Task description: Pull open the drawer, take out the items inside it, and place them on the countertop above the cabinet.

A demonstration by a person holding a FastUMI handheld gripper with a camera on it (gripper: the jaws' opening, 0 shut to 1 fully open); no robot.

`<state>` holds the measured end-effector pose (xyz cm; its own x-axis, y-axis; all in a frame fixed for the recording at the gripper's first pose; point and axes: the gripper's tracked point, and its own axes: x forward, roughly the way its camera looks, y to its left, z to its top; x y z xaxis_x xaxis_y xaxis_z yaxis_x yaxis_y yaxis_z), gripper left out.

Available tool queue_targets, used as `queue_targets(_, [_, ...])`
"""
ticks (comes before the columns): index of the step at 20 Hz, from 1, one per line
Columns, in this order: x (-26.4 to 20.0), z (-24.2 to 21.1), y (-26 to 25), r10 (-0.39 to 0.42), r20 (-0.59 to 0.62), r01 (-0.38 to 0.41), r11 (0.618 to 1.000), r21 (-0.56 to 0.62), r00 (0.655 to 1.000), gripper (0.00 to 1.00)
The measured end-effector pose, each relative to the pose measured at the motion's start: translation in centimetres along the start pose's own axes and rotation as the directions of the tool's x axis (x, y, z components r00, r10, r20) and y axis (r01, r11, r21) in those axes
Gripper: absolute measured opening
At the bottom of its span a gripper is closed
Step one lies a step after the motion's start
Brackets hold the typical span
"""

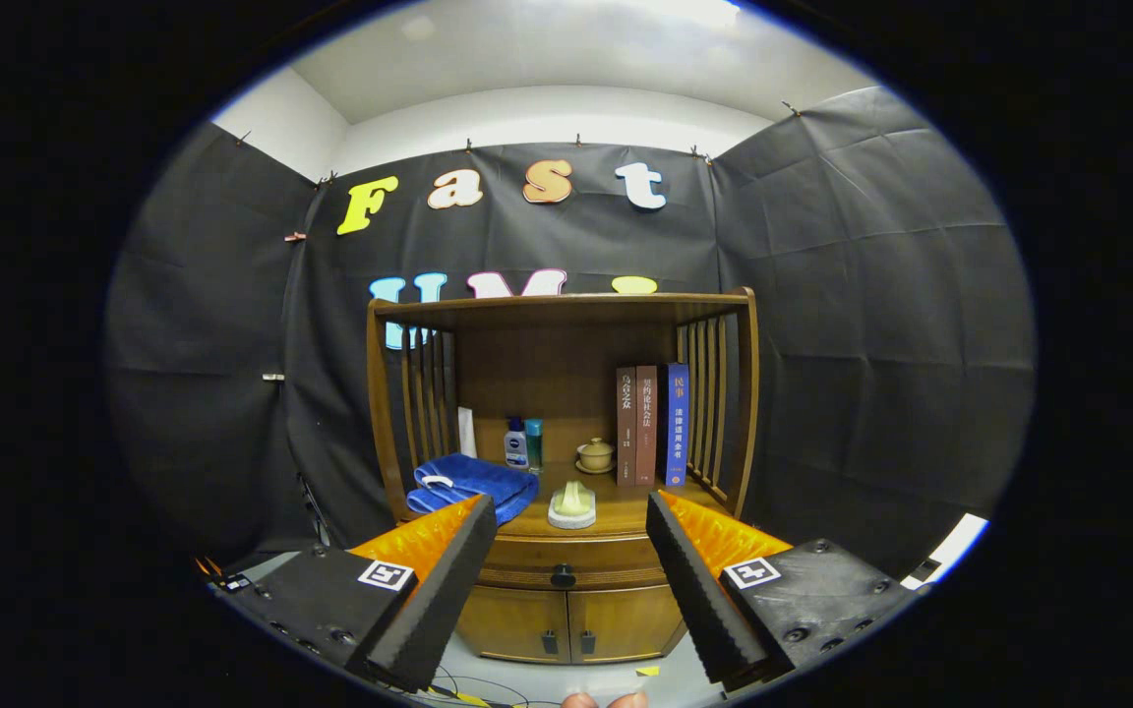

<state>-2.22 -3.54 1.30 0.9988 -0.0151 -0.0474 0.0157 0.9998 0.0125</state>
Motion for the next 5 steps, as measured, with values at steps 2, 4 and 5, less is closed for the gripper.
queue_targets(2, [-0.07,-0.20,0.27,0.004,-0.002,-0.004,1.000,-0.004,1.000,0.99])
queue_targets(4, [-0.14,-0.27,0.43,0.010,-0.003,-0.010,1.000,-0.006,1.000,0.99])
queue_targets(5, [-0.18,-0.26,0.49,0.011,-0.004,-0.011,1.000,-0.006,1.000,0.99])
